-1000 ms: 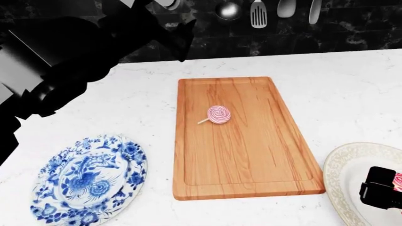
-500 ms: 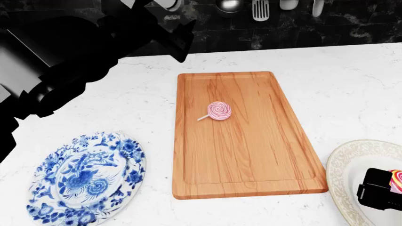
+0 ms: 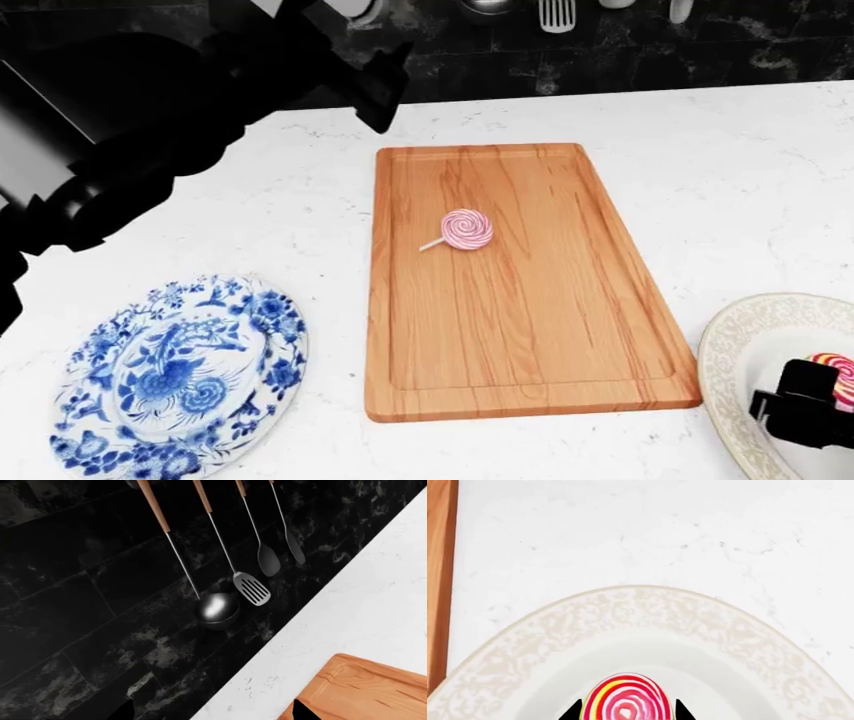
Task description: Move the dessert items from the plate to the tray.
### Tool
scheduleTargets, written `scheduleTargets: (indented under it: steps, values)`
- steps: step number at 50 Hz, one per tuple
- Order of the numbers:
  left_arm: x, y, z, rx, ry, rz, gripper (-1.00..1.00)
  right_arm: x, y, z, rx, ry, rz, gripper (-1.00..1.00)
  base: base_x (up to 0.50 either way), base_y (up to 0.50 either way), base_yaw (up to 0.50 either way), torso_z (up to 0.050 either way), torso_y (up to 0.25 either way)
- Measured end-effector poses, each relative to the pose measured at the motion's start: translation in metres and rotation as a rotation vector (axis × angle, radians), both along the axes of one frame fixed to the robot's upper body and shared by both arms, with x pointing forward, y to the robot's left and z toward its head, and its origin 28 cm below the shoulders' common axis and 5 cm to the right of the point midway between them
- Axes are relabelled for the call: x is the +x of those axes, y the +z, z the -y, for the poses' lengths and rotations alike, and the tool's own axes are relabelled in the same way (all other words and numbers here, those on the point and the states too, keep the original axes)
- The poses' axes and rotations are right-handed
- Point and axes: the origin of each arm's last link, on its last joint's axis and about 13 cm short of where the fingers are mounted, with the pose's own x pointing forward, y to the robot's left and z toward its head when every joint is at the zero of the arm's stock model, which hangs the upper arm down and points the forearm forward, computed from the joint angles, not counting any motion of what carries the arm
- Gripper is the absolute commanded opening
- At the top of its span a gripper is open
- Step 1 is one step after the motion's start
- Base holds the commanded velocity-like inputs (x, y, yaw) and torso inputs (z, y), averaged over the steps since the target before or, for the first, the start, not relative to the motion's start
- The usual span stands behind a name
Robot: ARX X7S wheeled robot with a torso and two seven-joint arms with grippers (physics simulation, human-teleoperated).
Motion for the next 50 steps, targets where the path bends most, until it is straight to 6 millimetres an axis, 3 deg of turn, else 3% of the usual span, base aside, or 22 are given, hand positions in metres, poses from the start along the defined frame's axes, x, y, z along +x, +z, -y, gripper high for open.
scheduleTargets:
  steps: [6, 21, 33, 37, 40, 42, 50]
  values:
    - [-0.001, 0.001, -0.001, -0.002, 0.005, 0.004, 1.0, 0.001, 0.0, -0.001, 0.001, 0.006, 0.001, -1.0, 0.0, 0.0, 0.0, 0.0, 0.0]
    - [-0.003, 0.003, -0.002, 0.0, 0.016, 0.006, 1.0, 0.002, 0.008, -0.004, -0.009, 0.026, 0.014, -1.0, 0.0, 0.0, 0.0, -0.013, 0.25]
    - [-0.003, 0.002, -0.003, -0.005, 0.022, 0.002, 1.0, 0.008, 0.036, -0.009, -0.041, 0.11, 0.093, -1.0, 0.0, 0.0, 0.0, -0.01, 0.188]
    - [-0.004, 0.003, -0.003, -0.008, 0.023, 0.003, 1.0, 0.012, 0.026, -0.002, 0.0, 0.06, 0.039, -1.0, 0.0, 0.0, 0.0, 0.022, 0.029]
    - [-0.005, 0.003, -0.004, -0.005, 0.022, 0.004, 1.0, 0.021, 0.011, -0.007, 0.049, 0.101, -0.036, -1.0, 0.0, 0.0, 0.0, 0.05, 0.074]
    - [-0.006, 0.003, -0.004, -0.001, 0.022, 0.004, 1.0, 0.032, 0.013, -0.014, 0.068, 0.154, -0.021, -1.0, 0.0, 0.0, 0.0, 0.05, 0.074]
    - [-0.01, 0.005, -0.006, 0.004, 0.026, 0.006, 1.0, 0.071, 0.058, -0.041, 0.021, 0.357, 0.163, -1.0, 0.0, 0.0, 0.0, 0.05, 0.074]
